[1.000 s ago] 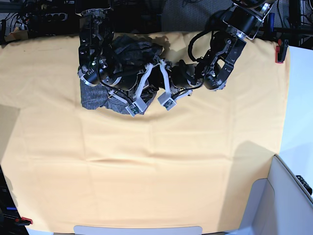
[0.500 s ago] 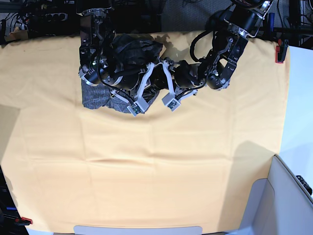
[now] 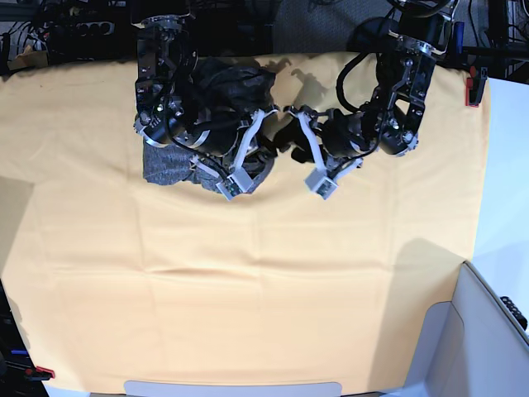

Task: Fold the T-shirt properly
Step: 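Pinch the bundle's edges with both grippers and fold it over, then release the bundle and pat it flat with the right gripper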

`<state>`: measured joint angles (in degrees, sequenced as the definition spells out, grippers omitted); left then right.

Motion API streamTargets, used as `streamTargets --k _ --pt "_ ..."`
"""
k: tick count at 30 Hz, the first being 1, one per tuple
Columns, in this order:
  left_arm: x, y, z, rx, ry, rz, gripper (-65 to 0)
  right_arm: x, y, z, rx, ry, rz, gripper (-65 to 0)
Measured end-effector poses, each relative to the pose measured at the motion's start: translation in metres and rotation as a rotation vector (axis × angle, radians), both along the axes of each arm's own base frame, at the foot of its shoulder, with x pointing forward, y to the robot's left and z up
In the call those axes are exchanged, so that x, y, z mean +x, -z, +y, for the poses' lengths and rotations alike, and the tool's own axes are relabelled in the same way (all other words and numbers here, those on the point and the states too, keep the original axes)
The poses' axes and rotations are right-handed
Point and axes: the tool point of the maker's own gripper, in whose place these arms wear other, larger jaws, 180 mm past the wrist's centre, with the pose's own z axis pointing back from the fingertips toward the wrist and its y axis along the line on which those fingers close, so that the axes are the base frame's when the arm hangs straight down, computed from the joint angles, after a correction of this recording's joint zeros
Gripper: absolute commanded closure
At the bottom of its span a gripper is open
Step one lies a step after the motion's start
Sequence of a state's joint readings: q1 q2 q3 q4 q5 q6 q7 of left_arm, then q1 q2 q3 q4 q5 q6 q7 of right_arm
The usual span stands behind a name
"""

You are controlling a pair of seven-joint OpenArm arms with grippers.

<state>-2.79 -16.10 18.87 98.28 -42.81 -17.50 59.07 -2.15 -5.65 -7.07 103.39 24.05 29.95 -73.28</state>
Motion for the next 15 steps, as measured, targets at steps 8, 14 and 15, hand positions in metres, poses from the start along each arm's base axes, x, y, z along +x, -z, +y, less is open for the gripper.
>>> streamTargets --k 8,14,15 --pt "-0.005 -0.002 -0.002 -0.003 0.016 0.010 -27.2 0.000 0.001 0.001 0.013 0.004 -0.003 0.0" --pt "0.002 -0.006 0.002 0.002 0.007 -0.013 -27.2 -0.005 0.006 -0.002 -0.003 0.002 0.015 0.0" --pt "0.002 -0.006 0.003 0.006 0.011 -0.013 -27.2 -0.005 0.006 -0.002 -0.001 0.002 0.013 -0.1"
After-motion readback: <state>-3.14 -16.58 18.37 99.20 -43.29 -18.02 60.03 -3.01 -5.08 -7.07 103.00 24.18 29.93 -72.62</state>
